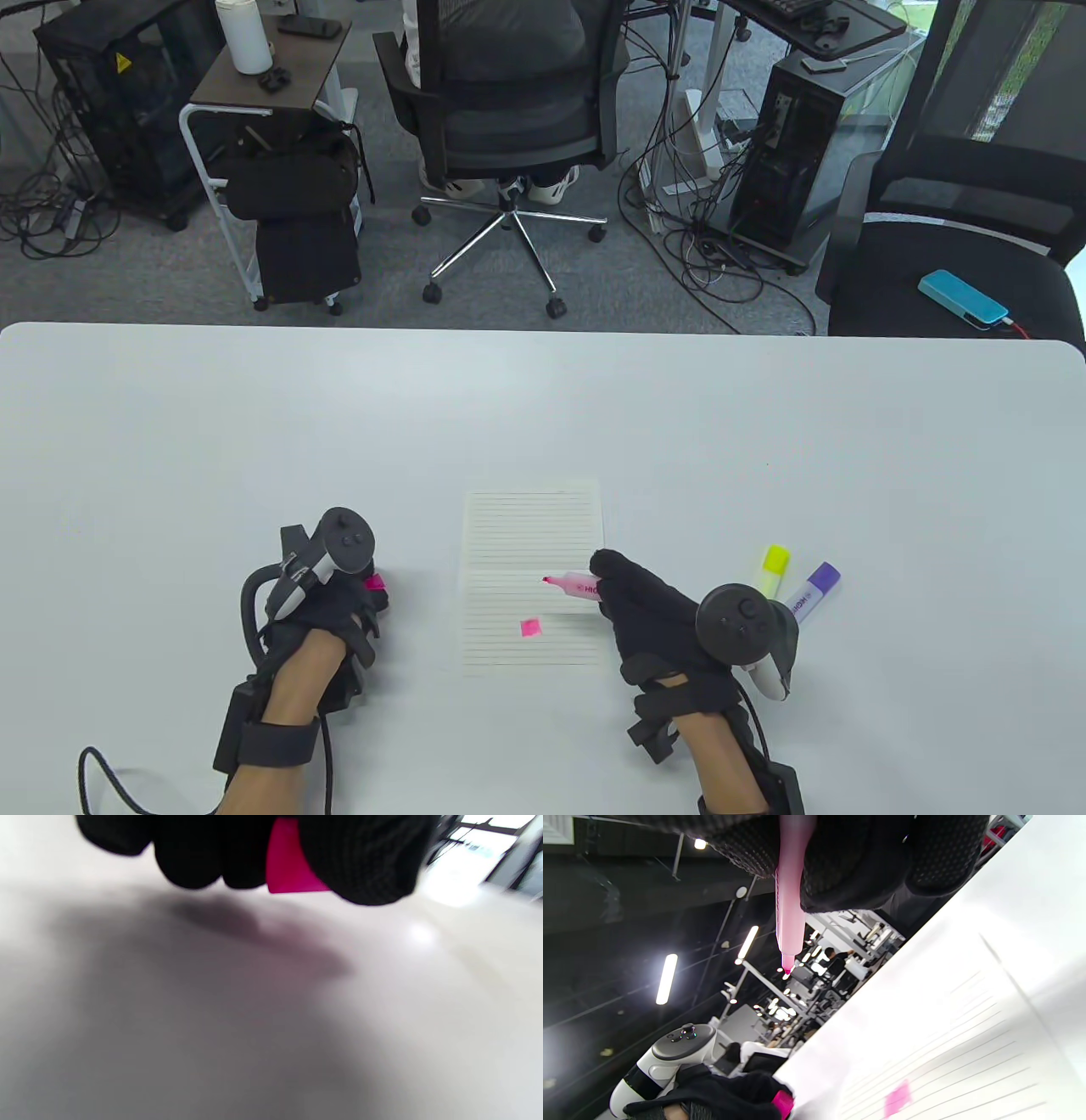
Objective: Apply highlighter ink on paper
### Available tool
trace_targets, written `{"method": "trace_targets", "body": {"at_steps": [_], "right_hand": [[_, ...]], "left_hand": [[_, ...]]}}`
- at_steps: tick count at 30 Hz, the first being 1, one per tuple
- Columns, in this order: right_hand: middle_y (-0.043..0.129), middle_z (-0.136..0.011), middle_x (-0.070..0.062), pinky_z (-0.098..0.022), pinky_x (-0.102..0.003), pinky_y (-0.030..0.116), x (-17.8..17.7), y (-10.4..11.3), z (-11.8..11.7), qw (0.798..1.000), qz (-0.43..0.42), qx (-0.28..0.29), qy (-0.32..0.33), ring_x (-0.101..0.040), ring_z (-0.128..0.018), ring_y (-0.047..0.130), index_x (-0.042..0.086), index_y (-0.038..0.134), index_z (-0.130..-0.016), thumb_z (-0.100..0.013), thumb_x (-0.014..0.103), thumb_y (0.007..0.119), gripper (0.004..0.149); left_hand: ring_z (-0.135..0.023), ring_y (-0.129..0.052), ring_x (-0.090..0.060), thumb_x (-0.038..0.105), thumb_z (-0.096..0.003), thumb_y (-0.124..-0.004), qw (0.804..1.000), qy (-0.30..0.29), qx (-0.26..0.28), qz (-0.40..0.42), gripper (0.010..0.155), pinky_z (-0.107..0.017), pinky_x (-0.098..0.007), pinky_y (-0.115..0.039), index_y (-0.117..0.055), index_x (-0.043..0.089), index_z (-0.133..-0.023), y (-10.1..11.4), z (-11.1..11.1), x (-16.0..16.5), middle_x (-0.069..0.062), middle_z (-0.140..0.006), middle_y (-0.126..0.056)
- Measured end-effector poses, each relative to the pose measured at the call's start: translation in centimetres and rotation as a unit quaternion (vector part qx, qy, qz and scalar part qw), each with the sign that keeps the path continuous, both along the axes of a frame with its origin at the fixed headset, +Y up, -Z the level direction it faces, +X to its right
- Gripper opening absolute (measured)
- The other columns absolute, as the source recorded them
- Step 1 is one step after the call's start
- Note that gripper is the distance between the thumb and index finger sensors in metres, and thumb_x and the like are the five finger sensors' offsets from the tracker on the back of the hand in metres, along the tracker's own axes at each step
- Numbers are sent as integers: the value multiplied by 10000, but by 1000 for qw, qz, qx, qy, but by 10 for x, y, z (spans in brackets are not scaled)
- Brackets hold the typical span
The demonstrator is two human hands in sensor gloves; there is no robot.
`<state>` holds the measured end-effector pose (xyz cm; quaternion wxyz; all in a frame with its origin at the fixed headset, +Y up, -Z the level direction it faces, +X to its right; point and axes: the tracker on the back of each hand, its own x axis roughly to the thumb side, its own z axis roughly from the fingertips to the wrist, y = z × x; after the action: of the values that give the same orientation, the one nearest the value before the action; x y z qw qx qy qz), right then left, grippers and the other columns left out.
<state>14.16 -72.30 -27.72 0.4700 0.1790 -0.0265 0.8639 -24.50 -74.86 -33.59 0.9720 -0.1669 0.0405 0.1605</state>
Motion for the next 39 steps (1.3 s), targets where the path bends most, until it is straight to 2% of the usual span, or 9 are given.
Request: {"method": "trace_targets", "body": {"at_steps": [2, 6, 8, 22, 25, 27, 31, 36, 39], "right_hand": [[864, -819, -150, -604, -576, 721, -1, 2, 1, 1000, -23, 7, 19, -293, -479, 917, 212, 675, -1057, -663, 342, 708, 416], [863, -827, -145, -610, -579, 716, -5, 5, 2, 994, -73, 22, 74, -295, -493, 912, 223, 678, -1058, -660, 345, 711, 417], [863, -827, -145, -611, -581, 715, -7, 6, 3, 993, -76, 22, 91, -298, -493, 911, 222, 682, -1056, -660, 345, 713, 416], [865, -834, -143, -616, -590, 707, -25, 0, 4, 991, 0, 9, 135, -309, -507, 908, 228, 688, -1054, -657, 343, 719, 415], [849, -832, -145, -613, -590, 707, -33, -5, 3, 988, -21, -7, 153, -301, -509, 903, 202, 660, -1065, -659, 339, 698, 431], [827, -823, -137, -611, -587, 709, -37, -6, 6, 986, -28, -16, 165, -287, -509, 894, 176, 626, -1067, -656, 347, 663, 447], [821, -785, -140, -606, -575, 721, -35, 0, 9, 987, -42, 13, 151, -259, -472, 880, 162, 622, -1058, -650, 350, 654, 450], [810, -772, -142, -597, -567, 735, -36, -3, 6, 985, -54, 6, 164, -237, -450, 871, 162, 617, -1049, -640, 355, 648, 453], [814, -770, -141, -594, -566, 739, -38, -3, 7, 983, -57, 3, 173, -237, -446, 875, 156, 612, -1050, -645, 356, 648, 454]], "left_hand": [[-704, -963, -267, 431, -356, -867, 994, -46, 18, 94, 565, -538, -522, -803, -764, 249, -881, 10, 4, 13, -44, -867, -902], [-660, -960, -244, 436, -360, -849, 944, -189, 17, 270, 566, -536, -518, -792, -753, 250, -887, 22, 15, 54, -35, -828, -909], [-658, -950, -246, 436, -364, -842, 928, -205, 15, 312, 569, -542, -526, -779, -746, 246, -892, 22, 19, 66, -37, -828, -901], [-640, -934, -236, 466, -381, -841, 905, -254, -2, 342, 579, -566, -548, -753, -747, 248, -910, 21, 28, 89, -17, -808, -896], [-568, -926, -200, 538, -394, -816, 900, -277, 5, 336, 615, -574, -548, -751, -720, 256, -931, 19, 33, 99, 34, -739, -894], [-418, -958, -158, 601, -374, -821, 893, -269, 7, 362, 678, -522, -533, -806, -730, 198, -912, 19, 39, 111, 61, -623, -925], [-159, -956, -91, 595, -362, -847, 890, -224, 103, 383, 579, -403, -470, -902, -870, 199, -784, 23, 44, 116, 100, -428, -997], [-72, -931, -93, 537, -377, -831, 888, -242, 163, 356, 538, -355, -429, -924, -906, 111, -698, 34, 51, 119, 91, -343, -1007], [-76, -934, -90, 542, -384, -825, 890, -250, 151, 349, 537, -363, -428, -924, -912, 110, -691, 36, 51, 117, 92, -336, -1007]]}}
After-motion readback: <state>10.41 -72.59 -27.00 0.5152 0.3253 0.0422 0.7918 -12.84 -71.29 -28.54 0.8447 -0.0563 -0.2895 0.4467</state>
